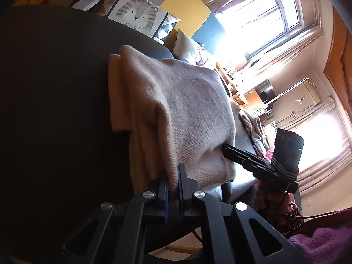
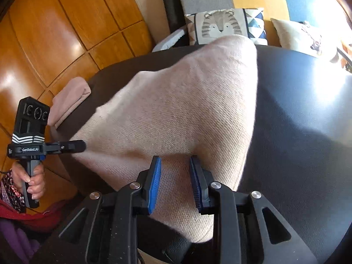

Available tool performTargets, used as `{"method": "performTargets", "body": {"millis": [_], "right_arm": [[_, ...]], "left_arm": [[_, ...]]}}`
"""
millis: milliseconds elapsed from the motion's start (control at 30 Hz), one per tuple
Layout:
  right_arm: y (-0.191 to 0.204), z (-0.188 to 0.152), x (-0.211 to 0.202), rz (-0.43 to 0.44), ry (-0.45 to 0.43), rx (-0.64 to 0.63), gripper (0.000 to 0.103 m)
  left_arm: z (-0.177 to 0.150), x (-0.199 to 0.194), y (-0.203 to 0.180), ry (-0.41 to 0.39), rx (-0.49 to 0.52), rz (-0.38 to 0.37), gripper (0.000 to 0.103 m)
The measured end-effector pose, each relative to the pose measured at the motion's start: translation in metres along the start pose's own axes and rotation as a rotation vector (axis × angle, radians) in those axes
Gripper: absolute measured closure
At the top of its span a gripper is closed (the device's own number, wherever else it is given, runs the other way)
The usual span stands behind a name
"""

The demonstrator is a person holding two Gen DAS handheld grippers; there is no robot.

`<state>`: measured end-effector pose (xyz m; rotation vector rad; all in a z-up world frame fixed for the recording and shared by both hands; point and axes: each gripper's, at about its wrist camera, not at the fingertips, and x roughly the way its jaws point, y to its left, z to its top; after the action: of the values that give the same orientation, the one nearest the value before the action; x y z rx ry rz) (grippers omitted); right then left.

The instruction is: Fold clothes

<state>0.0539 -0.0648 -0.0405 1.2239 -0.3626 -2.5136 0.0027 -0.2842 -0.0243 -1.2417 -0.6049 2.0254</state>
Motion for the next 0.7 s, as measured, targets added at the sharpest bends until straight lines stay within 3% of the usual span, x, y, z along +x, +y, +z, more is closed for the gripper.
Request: {"method": "performTargets", "body": {"millis": [67,233,300,367,533,633,667,700], "right_arm": [[0.001,-0.002,-0.002,0.02,0.004,-0.005,0.074],[0.012,-0.009,-0.011,0.026,0.05,-0.12,0.074],[0.021,-0.016,-0.02,0.026,0.058,-0.193,0.055],[0.035,-0.027,-0.027,-0.039,0.032,-0.307,0.047],[0.061,-0.047,-0.018,-0.187,-0.03,-0.546,0.047],[0.074,-0.055,0.002,-0.248,-0.007,-0.659,0.048],[0.076,-0.057,0.006,-0.265,-0.004,-0.677,0.056],[0.077,-0.057,0.01,-0.28,-0.005,-0.683,0.071]], "left_arm": [[-0.002,-0.002,-0.004,-0.014,0.019,-0.003,0.097],[-0.009,0.015,0.005,0.033,0.044,0.074,0.097],[-0.012,0.017,0.012,0.029,0.006,0.059,0.097],[-0.012,0.015,0.019,0.011,-0.039,0.028,0.097],[-0.014,0.012,0.028,0.0,-0.09,-0.007,0.097],[-0.014,0.009,0.028,-0.003,-0.105,-0.022,0.097],[-0.013,0.008,0.028,-0.006,-0.11,-0.029,0.096],[-0.013,0.007,0.028,-0.011,-0.115,-0.037,0.096]]}}
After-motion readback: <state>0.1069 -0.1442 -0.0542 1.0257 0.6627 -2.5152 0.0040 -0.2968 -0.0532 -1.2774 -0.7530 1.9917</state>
